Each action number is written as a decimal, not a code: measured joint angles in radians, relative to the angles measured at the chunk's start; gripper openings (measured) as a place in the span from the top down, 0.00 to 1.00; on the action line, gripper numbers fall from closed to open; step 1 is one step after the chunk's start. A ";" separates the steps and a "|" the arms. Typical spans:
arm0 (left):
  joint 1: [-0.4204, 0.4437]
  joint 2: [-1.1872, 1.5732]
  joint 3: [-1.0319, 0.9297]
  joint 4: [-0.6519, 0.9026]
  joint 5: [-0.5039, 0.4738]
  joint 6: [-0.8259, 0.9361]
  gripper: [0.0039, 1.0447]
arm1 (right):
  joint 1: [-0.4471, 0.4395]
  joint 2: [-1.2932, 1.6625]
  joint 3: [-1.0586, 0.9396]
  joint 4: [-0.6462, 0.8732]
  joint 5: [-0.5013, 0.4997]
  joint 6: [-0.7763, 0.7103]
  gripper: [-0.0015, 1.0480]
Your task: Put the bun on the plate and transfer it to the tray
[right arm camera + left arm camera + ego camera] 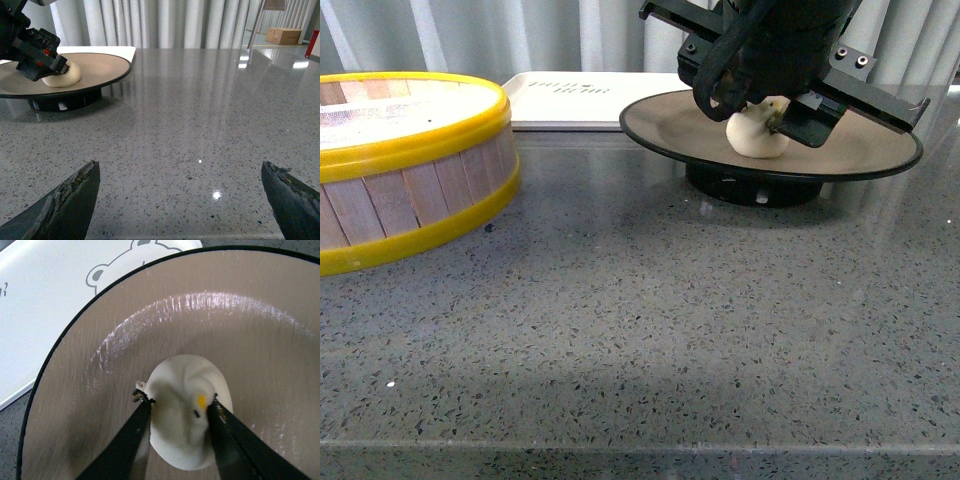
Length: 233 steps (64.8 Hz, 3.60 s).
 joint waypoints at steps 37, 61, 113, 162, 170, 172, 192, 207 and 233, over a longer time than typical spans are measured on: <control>0.018 -0.051 0.012 -0.035 0.038 -0.035 0.06 | 0.000 0.000 0.000 0.000 0.000 0.000 0.08; 0.064 -0.246 -0.125 0.043 0.097 -0.071 0.06 | 0.000 0.000 0.000 0.000 0.000 0.000 0.08; 0.717 -1.363 -1.308 0.529 0.379 -0.132 0.60 | 0.000 0.000 0.000 0.000 0.000 0.000 0.08; 0.717 -1.667 -1.658 0.563 0.393 -0.136 0.96 | 0.000 0.000 0.000 0.000 0.000 0.000 0.08; 0.717 -1.699 -1.675 0.547 0.393 -0.136 0.96 | 0.000 0.000 0.000 0.000 0.000 0.000 0.08; 0.717 -1.710 -1.678 0.541 0.393 -0.136 0.96 | 0.000 0.000 0.000 0.000 0.000 0.000 0.08; 0.717 -1.799 -1.714 0.491 0.393 -0.136 0.96 | 0.000 0.000 0.000 0.000 0.000 0.000 0.08; 0.717 -1.864 -1.719 0.457 0.393 -0.136 0.96 | 0.000 0.000 0.000 0.000 0.000 0.000 0.08; 0.717 -2.033 -1.719 0.282 0.394 -0.137 0.88 | 0.000 0.000 0.000 0.000 0.000 0.000 0.08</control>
